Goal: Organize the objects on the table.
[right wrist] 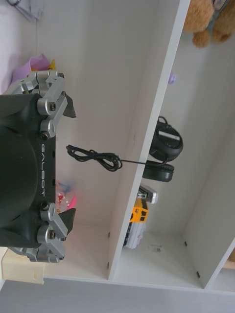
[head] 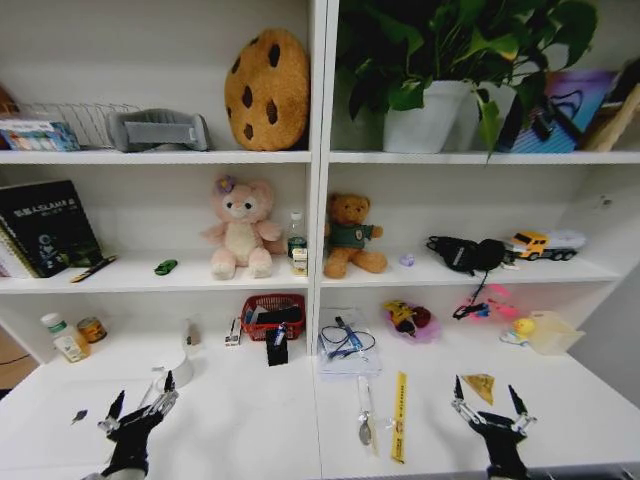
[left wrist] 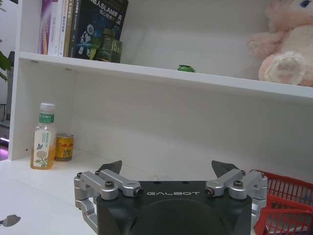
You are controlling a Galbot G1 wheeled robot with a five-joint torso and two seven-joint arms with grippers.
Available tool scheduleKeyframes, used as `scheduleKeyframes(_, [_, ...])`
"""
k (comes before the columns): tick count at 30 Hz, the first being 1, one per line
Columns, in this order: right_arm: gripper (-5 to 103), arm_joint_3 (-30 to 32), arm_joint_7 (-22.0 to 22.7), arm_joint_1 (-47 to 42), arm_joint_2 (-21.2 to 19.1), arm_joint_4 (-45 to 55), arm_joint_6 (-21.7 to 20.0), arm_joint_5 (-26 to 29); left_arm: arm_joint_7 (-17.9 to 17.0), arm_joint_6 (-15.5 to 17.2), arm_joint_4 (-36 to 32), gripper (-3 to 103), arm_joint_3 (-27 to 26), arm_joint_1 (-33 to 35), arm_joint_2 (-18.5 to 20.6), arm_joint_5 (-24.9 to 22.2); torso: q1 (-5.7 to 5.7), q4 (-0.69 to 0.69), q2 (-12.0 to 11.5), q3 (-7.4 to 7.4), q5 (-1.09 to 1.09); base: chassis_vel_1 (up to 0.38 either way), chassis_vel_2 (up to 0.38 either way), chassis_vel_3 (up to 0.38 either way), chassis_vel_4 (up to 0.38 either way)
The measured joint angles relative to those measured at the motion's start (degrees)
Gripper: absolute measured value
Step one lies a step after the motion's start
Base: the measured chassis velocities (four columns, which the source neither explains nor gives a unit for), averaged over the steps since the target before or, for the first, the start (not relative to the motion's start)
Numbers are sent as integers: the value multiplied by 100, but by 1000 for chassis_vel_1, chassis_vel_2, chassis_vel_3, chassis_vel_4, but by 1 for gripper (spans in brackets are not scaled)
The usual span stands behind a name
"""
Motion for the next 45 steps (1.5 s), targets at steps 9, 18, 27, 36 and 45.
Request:
scheduleKeyframes(9, [100, 43, 222, 1027, -590, -725, -1343, 1195, 4, -11, -37, 100, -5, 19, -2, 6, 0, 0, 0, 1, 2, 19, 12, -7, -16])
scheduleKeyframes(18, [100, -305, 477, 1849, -770, -1686, -1739, 1289, -5, -8, -82, 100, -34, 69, 19, 7, 0, 1, 0, 1, 1, 0, 0, 0, 0])
scheduleKeyframes(27, [101, -568, 701, 2275, -757, -2444, -1803, 1317, -25, 12, -102, 100, -2, 74, -16, 59, 0, 0, 1, 0, 0, 0, 0, 0, 0])
scheduleKeyframes(36, [77, -615, 808, 2378, -767, -2724, -1693, 1217, -28, 11, -94, 100, -31, 101, -38, 58, 0, 0, 0, 0, 1, 0, 0, 0, 0])
scheduleKeyframes(45, [43, -584, 820, 2319, -752, -2691, -1561, 1142, -26, 9, -88, 100, -17, 91, -43, 59, 0, 0, 0, 0, 0, 0, 0, 0, 0])
